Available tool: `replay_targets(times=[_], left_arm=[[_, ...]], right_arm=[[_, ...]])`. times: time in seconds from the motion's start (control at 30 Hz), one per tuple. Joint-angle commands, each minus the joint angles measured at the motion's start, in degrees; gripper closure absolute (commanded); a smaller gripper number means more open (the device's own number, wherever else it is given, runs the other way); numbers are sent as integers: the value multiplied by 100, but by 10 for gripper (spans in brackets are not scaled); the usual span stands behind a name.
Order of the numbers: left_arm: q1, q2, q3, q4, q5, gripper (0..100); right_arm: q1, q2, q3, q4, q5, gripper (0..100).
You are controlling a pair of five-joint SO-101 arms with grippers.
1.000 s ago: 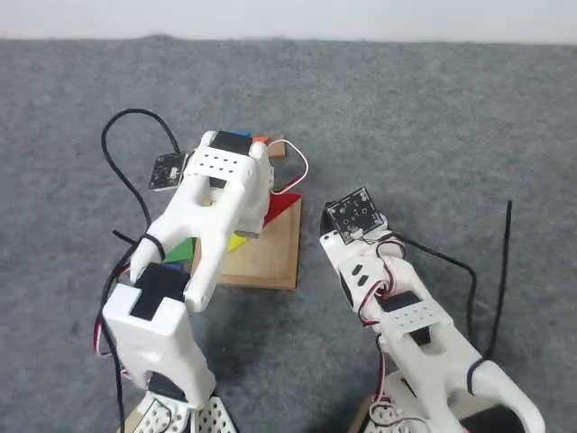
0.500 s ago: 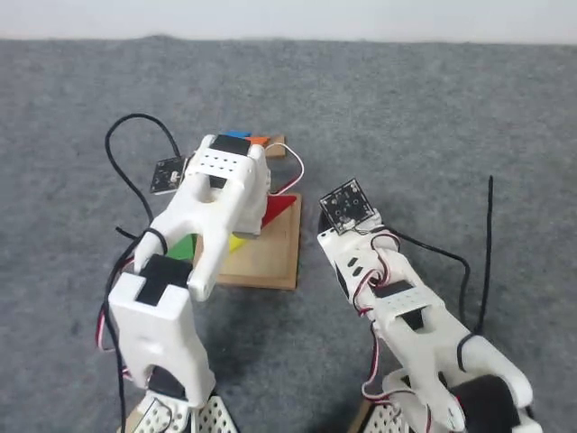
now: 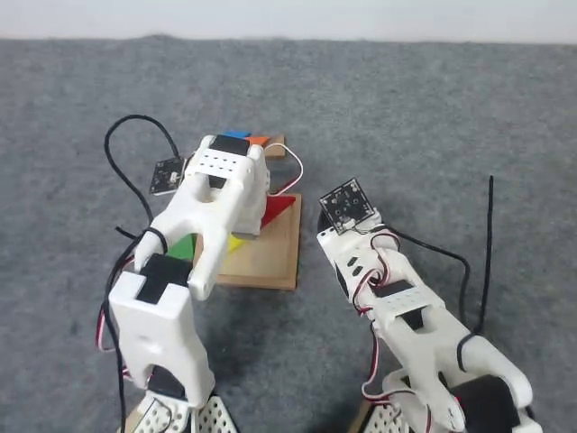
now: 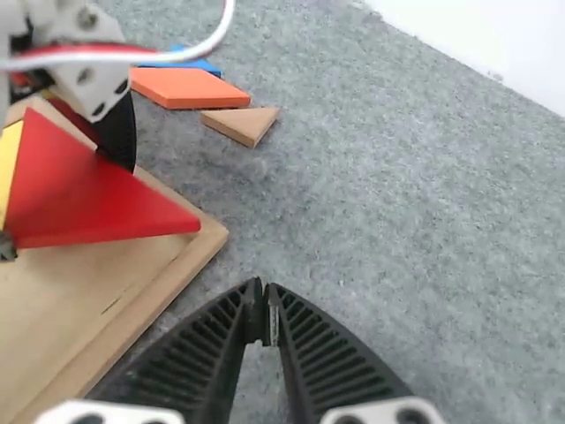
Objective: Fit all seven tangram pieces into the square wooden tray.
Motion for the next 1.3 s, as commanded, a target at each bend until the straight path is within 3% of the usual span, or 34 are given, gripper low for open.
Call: replay_targets(times=[0.0,0.63,0.83,1.1,1.27], left_arm=[[-18,-53,-136,-141,-158,724],[-44,-114,-286,79,-334,685],[114,-53,-919,791,-413,685],[730,255,-1024,-220,-325,685],[730,589,-1156,-202,-325,687]], right_arm=[[-66,-31,-325,-84,97,991],[-84,-180,-316,-75,97,991],[-22,-1200,132,101,97,991],[752,-1411,264,365,97,990],[743,-945,97,365,97,991]])
